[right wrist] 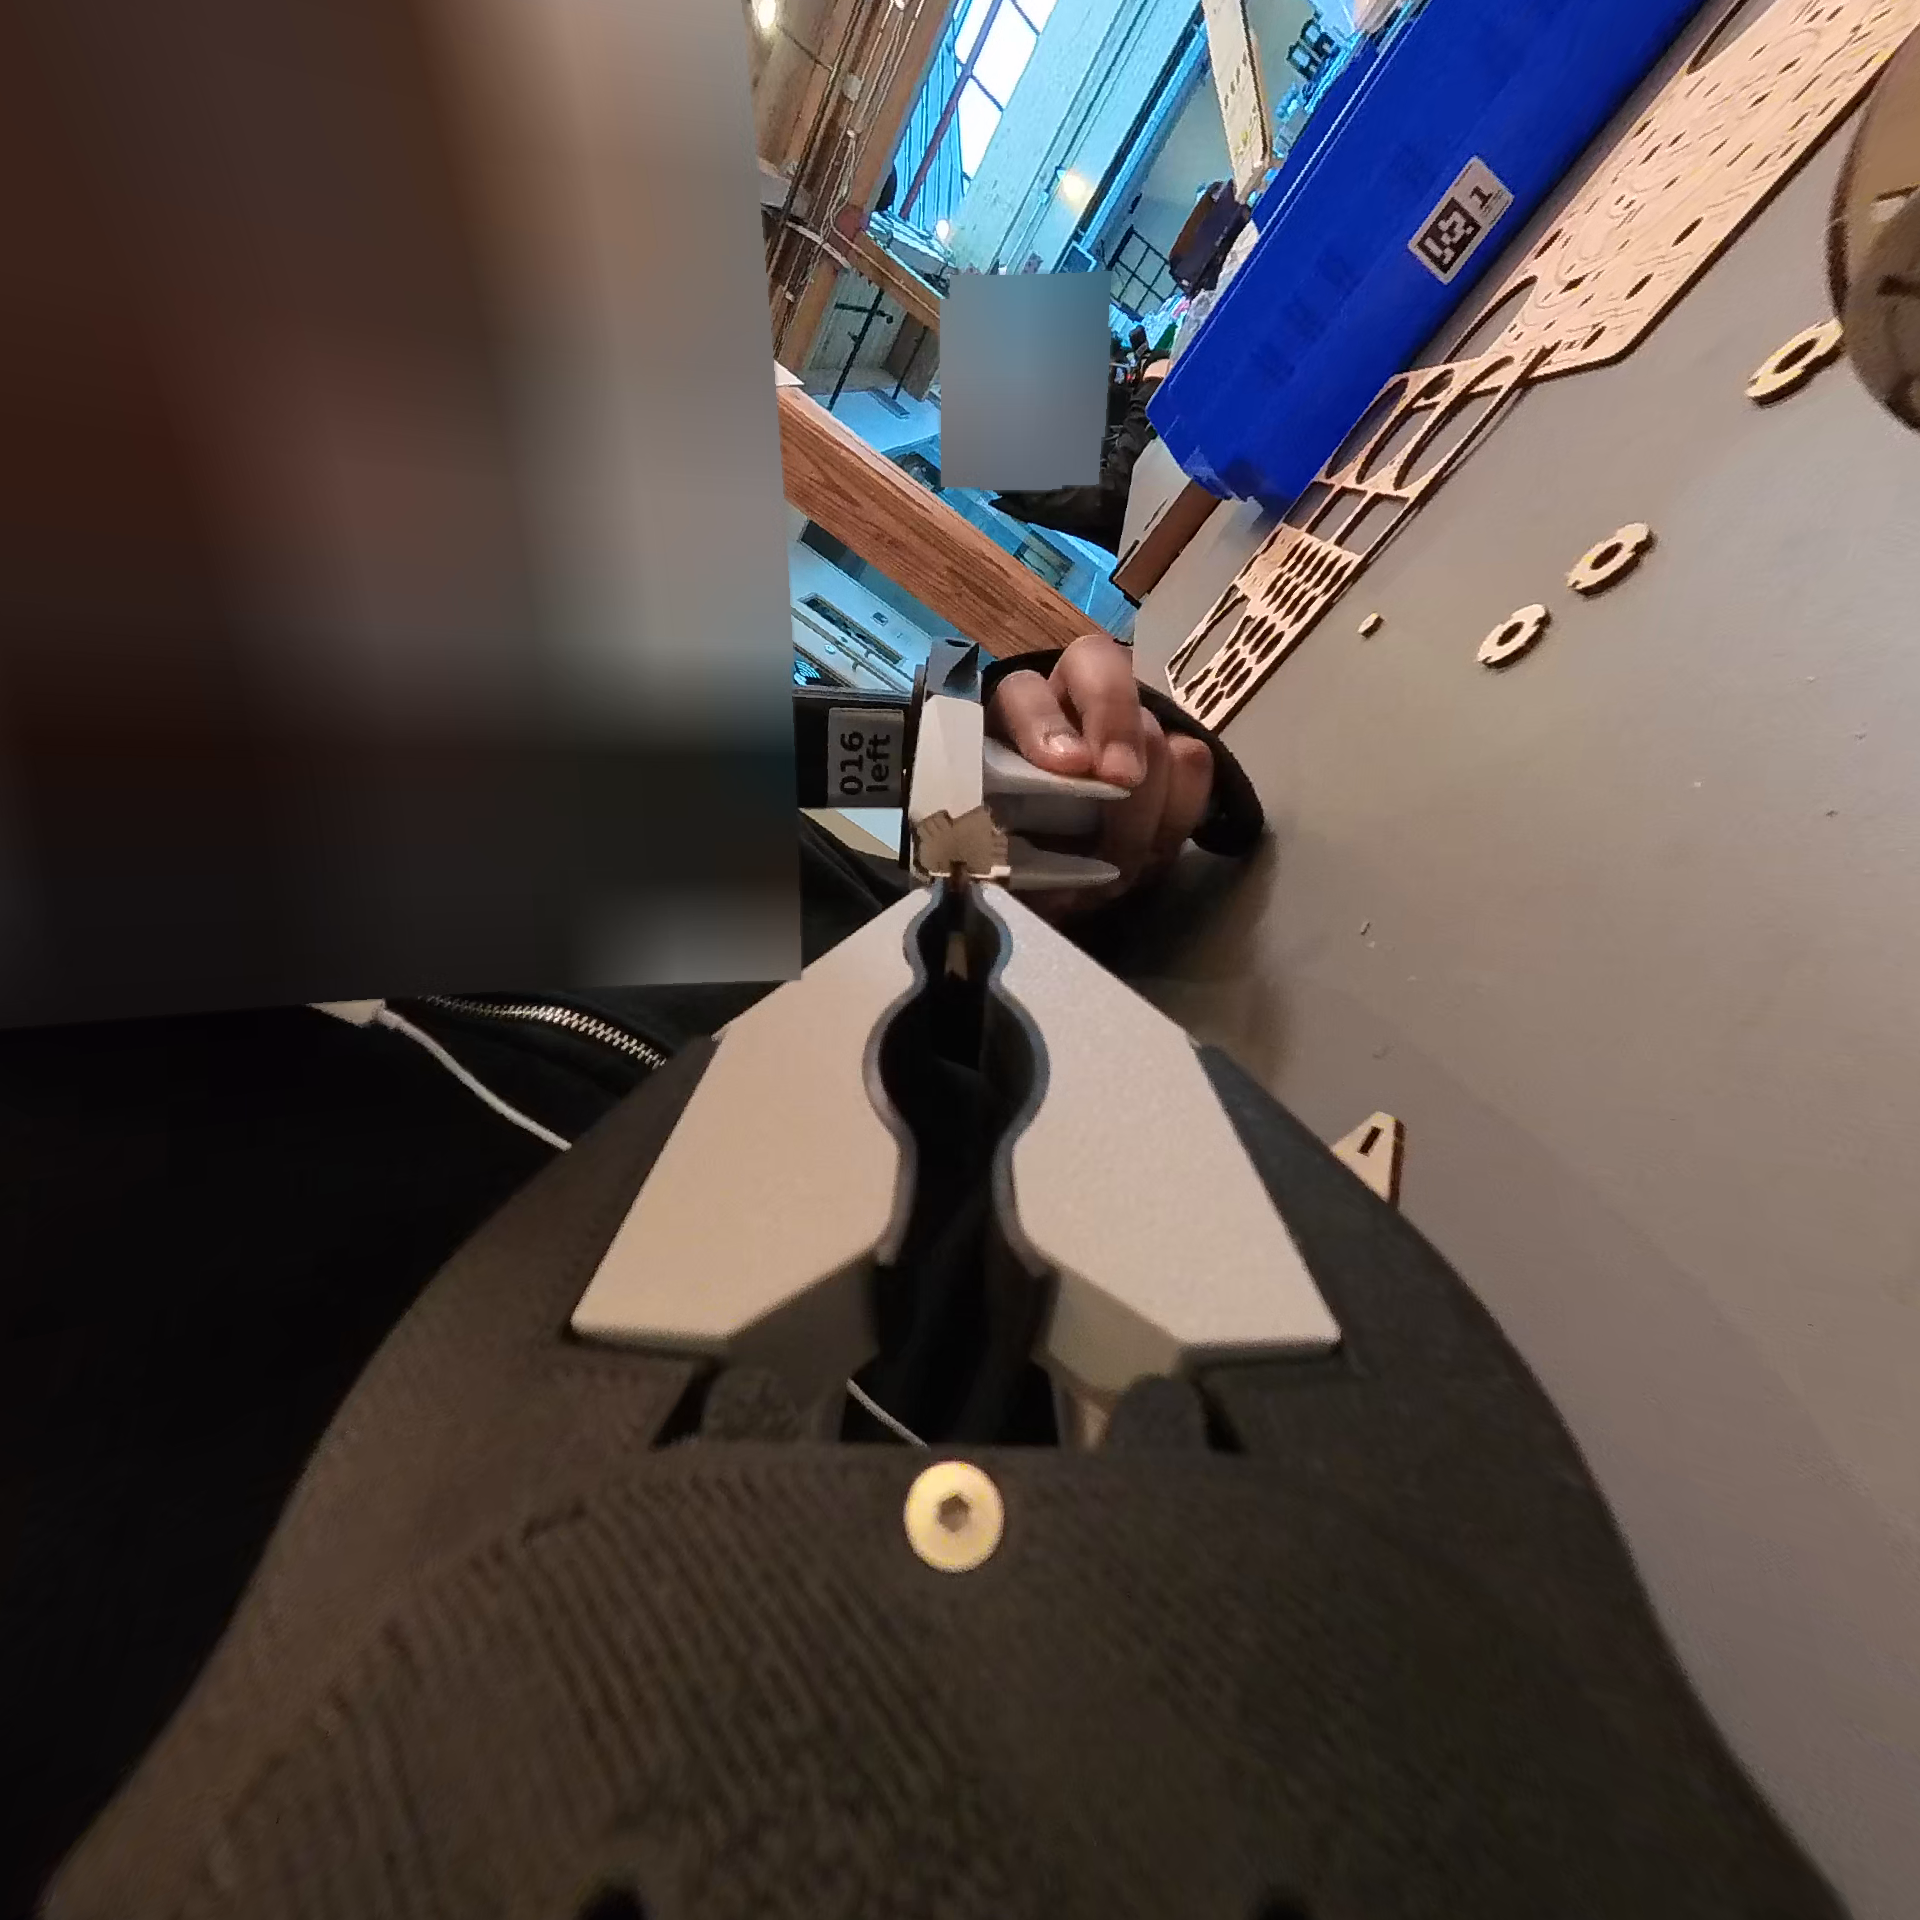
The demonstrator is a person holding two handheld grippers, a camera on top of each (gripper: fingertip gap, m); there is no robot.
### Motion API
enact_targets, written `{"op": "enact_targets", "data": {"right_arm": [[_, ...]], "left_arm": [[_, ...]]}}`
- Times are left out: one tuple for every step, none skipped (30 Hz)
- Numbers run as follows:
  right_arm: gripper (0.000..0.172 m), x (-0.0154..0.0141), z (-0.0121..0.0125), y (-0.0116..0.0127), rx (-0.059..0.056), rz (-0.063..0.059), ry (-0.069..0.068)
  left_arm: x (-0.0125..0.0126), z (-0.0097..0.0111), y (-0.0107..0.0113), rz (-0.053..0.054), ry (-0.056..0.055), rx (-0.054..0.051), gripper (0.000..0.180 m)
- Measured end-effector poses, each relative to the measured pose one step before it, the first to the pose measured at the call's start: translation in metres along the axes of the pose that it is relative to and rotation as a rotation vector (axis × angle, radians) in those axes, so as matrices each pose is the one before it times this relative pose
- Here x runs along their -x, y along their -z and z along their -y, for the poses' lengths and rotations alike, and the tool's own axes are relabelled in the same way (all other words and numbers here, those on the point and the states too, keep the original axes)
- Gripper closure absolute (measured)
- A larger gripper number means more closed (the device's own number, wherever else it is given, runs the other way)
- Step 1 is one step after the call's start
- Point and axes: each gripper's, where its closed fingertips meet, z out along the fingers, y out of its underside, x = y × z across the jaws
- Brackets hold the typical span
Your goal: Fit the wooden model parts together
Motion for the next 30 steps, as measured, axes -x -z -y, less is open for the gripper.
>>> {"op": "enact_targets", "data": {"right_arm": [[0.172, 0.00049, -0.00050, -0.00017, 0.0030, 0.0049, -0.0026], [0.171, 0.00065, -0.00059, -0.00023, 0.0035, 0.0062, -0.0022], [0.171, 0.00082, -0.00048, -0.00023, 0.0041, 0.0068, -0.0020], [0.171, 0.00060, -0.00055, -0.00027, 0.0051, 0.0059, -0.0016], [0.171, 0.00036, -0.00038, -0.00020, 0.0052, 0.0028, -0.0008], [0.171, 0.00021, -0.00028, -0.00013, 0.0052, 0.0008, 0.0018], [0.171, -0.00007, -0.00048, -0.00001, 0.0071, -0.0013, 0.0028], [0.171, -0.00033, -0.00032, 0.00015, 0.0066, -0.0038, 0.0028], [0.172, -0.00040, -0.00033, 0.00023, 0.0062, -0.0046, 0.0029], [0.172, -0.00016, -0.00045, 0.00013, 0.0058, -0.0038, 0.0028], [0.171, 0.00003, -0.00080, 0.00002, 0.0066, -0.0029, 0.0022], [0.171, 0.00012, -0.00112, -0.00016, 0.0080, -0.0026, 0.0022], [0.171, 0.00019, -0.00114, -0.00011, 0.0069, -0.0017, 0.0014], [0.171, 0.00030, -0.00049, -0.00009, 0.0031, -0.0007, 0.0013], [0.171, 0.00022, -0.00044, -0.00018, 0.0014, 0.0013, -0.0002], [0.171, 0.00067, -0.00017, -0.00035, -0.0014, 0.0048, -0.0019], [0.171, 0.00098, 0.00027, -0.00039, -0.0052, 0.0071, -0.0039], [0.171, 0.00019, 0.00008, -0.00027, -0.0035, 0.0038, -0.0032], [0.171, -0.00042, 0.00008, 0.00002, -0.0017, -0.0014, -0.0001], [0.171, -0.00025, 0.00003, 0.00025, -0.0004, -0.0052, 0.0045], [0.171, -0.00007, -0.00058, 0.00020, 0.0051, -0.0058, 0.0071], [0.171, 0.00009, -0.00052, 0.00020, 0.0051, -0.0054, 0.0067], [0.171, 0.00000, -0.00023, 0.00013, 0.0024, -0.0050, 0.0066], [0.171, 0.00012, -0.00054, -0.00014, 0.0039, -0.0013, 0.0040], [0.171, -0.00025, -0.00029, 0.00021, 0.0034, -0.0022, 0.0027], [0.171, -0.00068, -0.00002, 0.00033, 0.0025, -0.0052, 0.0050], [0.171, -0.00052, -0.00018, 0.00016, 0.0043, -0.0046, 0.0042], [0.171, -0.00060, -0.00001, 0.00002, 0.0040, -0.0060, 0.0028], [0.171, -0.00093, 0.00018, 0.00022, 0.0024, -0.0089, 0.0026], [0.171, -0.00087, -0.00039, 0.00041, 0.0064, -0.0086, 0.0024]], "left_arm": [[-0.00072, 0.00031, 0.00034, -0.0069, 0.0027, -0.0024, 0.180], [-0.00064, 0.00038, 0.00048, -0.0068, 0.0032, -0.0033, 0.180], [-0.00078, 0.00040, 0.00032, -0.0065, 0.0017, -0.0040, 0.179], [-0.00076, 0.00054, 0.00043, -0.0070, 0.0029, -0.0041, 0.179], [-0.00049, 0.00050, 0.00035, -0.0053, 0.0025, -0.0038, 0.179], [-0.00065, 0.00013, 0.00020, -0.0038, -0.0005, -0.0013, 0.179], [-0.00077, 0.00012, 0.00012, -0.0033, -0.0021, -0.0008, 0.179], [-0.00051, -0.00024, -0.00009, -0.0026, -0.0010, 0.0018, 0.179], [-0.00066, -0.00017, -0.00018, -0.0026, -0.0013, 0.0020, 0.179], [-0.00059, -0.00009, -0.00004, -0.0028, -0.0015, 0.0011, 0.179], [-0.00055, -0.00003, 0.00001, -0.0025, -0.0004, 0.0003, 0.179], [-0.00044, -0.00001, -0.00001, -0.0019, -0.0006, 0.0001, 0.179], [-0.00060, 0.00023, 0.00019, -0.0027, -0.0015, -0.0013, 0.179], [-0.00044, 0.00019, 0.00016, -0.0009, -0.0009, -0.0016, 0.179], [-0.00013, 0.00033, 0.00020, 0.0000, -0.0005, -0.0027, 0.179], [-0.00010, 0.00087, 0.00045, 0.0005, 0.0015, -0.0064, 0.179], [0.00022, 0.00131, 0.00038, 0.0017, 0.0044, -0.0092, 0.179], [0.00003, 0.00040, 0.00035, -0.0017, 0.0041, -0.0027, 0.179], [-0.00021, -0.00017, 0.00001, -0.0030, 0.0034, 0.0012, 0.179], [-0.00019, -0.00045, -0.00025, 0.0006, -0.0015, 0.0039, 0.179], [-0.00076, -0.00020, -0.00014, -0.0026, -0.0036, 0.0015, 0.179], [-0.00067, -0.00012, -0.00012, -0.0043, 0.0000, 0.0012, 0.179], [-0.00040, -0.00022, -0.00018, -0.0026, 0.0007, 0.0016, 0.179], [-0.00062, 0.00018, 0.00015, -0.0074, 0.0033, -0.0014, 0.179], [-0.00048, -0.00026, -0.00009, -0.0072, 0.0056, 0.0018, 0.179], [-0.00026, -0.00074, -0.00047, -0.0021, 0.0013, 0.0060, 0.179], [-0.00020, -0.00048, -0.00021, -0.0035, 0.0028, 0.0035, 0.179], [0.00013, -0.00020, -0.00002, -0.0026, 0.0060, 0.0014, 0.179], [0.00045, -0.00079, -0.00033, 0.0018, 0.0033, 0.0061, 0.179], [-0.00039, -0.00079, -0.00054, 0.0002, -0.0010, 0.0072, 0.179]]}}
